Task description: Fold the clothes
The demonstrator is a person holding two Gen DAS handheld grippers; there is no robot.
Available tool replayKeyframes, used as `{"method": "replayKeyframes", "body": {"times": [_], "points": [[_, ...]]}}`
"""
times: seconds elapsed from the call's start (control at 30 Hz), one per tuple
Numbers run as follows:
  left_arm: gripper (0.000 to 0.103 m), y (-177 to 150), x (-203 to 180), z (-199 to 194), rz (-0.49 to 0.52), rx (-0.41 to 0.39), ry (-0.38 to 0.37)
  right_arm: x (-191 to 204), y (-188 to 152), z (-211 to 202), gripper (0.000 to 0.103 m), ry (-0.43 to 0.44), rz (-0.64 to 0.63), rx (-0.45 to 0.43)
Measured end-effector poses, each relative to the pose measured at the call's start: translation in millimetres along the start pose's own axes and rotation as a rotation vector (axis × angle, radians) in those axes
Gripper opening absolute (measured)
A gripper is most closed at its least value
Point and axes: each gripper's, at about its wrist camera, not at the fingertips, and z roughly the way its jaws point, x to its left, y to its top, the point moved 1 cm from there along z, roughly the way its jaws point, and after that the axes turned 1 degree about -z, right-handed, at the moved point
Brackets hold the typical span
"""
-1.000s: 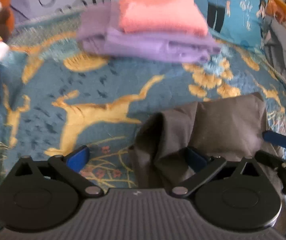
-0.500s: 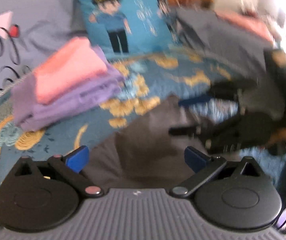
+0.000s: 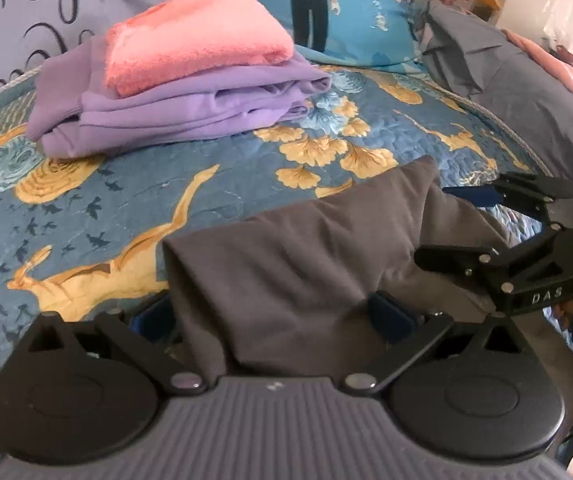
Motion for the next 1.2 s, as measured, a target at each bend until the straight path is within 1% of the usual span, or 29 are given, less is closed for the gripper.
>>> {"method": "replayKeyframes", "body": {"times": [0.03,0.07,0.1,0.13,0.2,0.23,0.27,0.33,0.4,0.5,0.53,0.6,0.63,0.67,0.73,0.83,0.9,0.93,0.97,1.03,1.1,1.13,1.2], "points": [[0.103,1.6,-1.5,-3.4,-0.006,-0.001,0.015,0.7,2.0,-6.6,0.070,-0.012,-0.009,-0.022],[0.103,1.3,-5.6,-15.2,-0.003,-0.031,0.031,1.8,4.3,-15.1,0.070,-0.023,-0.020,-0.048],[0.103,-1.4,-9.9,-30.4,0.003,-0.065,0.020,3.5,7.0,-26.9,0.070,-0.030,-0.036,-0.085],[0.103,-4.2,-13.9,-44.6,0.016,-0.094,-0.007,6.1,8.5,-38.3,0.071,-0.026,-0.053,-0.114],[0.103,-11.9,-26.8,-69.0,0.084,-0.115,-0.050,14.7,7.5,-59.6,0.077,0.023,-0.091,-0.146],[0.103,-16.6,-34.4,-77.7,0.129,-0.100,-0.069,20.1,5.0,-68.5,0.082,0.049,-0.117,-0.151],[0.103,-22.2,-42.1,-83.9,0.173,-0.067,-0.094,27.3,-1.0,-74.2,0.085,0.079,-0.155,-0.136],[0.103,-37.6,-58.6,-89.4,0.265,-0.002,-0.138,41.7,-13.0,-85.7,0.086,0.139,-0.232,-0.107],[0.103,-52.7,-73.0,-86.0,0.343,0.050,-0.160,55.1,-26.3,-90.8,0.086,0.188,-0.297,-0.057],[0.103,-75.0,-88.7,-77.2,0.410,0.106,-0.135,65.9,-40.3,-84.9,0.086,0.190,-0.342,0.025],[0.103,-78.2,-87.8,-71.3,0.404,0.121,-0.127,66.1,-43.0,-81.0,0.088,0.189,-0.335,0.048],[0.103,-81.0,-79.2,-60.7,0.352,0.148,-0.142,62.5,-47.6,-70.3,0.091,0.187,-0.294,0.097],[0.103,-82.4,-74.3,-55.0,0.324,0.162,-0.150,59.9,-51.0,-66.3,0.095,0.186,-0.272,0.111],[0.103,-83.4,-73.4,-54.6,0.320,0.157,-0.152,57.2,-54.4,-62.3,0.098,0.184,-0.249,0.125],[0.103,-85.4,-71.6,-53.8,0.311,0.146,-0.155,54.2,-57.7,-59.1,0.100,0.186,-0.236,0.128],[0.103,-86.9,-69.1,-54.3,0.289,0.139,-0.150,53.5,-56.2,-60.2,0.100,0.184,-0.235,0.127],[0.103,-85.8,-68.7,-60.7,0.261,0.139,-0.133,53.4,-49.7,-66.8,0.092,0.180,-0.240,0.117],[0.103,-85.1,-70.4,-73.4,0.254,0.102,-0.133,53.2,-45.4,-74.7,0.090,0.171,-0.243,0.085],[0.103,-84.4,-72.2,-86.1,0.246,0.065,-0.133,52.8,-43.9,-84.8,0.092,0.162,-0.234,0.046],[0.103,-83.3,-75.3,-113.8,0.232,-0.010,-0.185,50.5,-42.9,-104.3,0.092,0.168,-0.204,-0.009],[0.103,-84.3,-78.8,-139.7,0.231,-0.070,-0.250,52.5,-45.9,-115.6,0.093,0.165,-0.208,-0.017],[0.103,-85.1,-81.0,-146.9,0.236,-0.083,-0.281,55.5,-47.1,-119.3,0.093,0.167,-0.215,-0.017],[0.103,-86.8,-86.7,-149.5,0.245,-0.074,-0.330,61.6,-48.8,-124.0,0.094,0.176,-0.219,-0.017]]}}
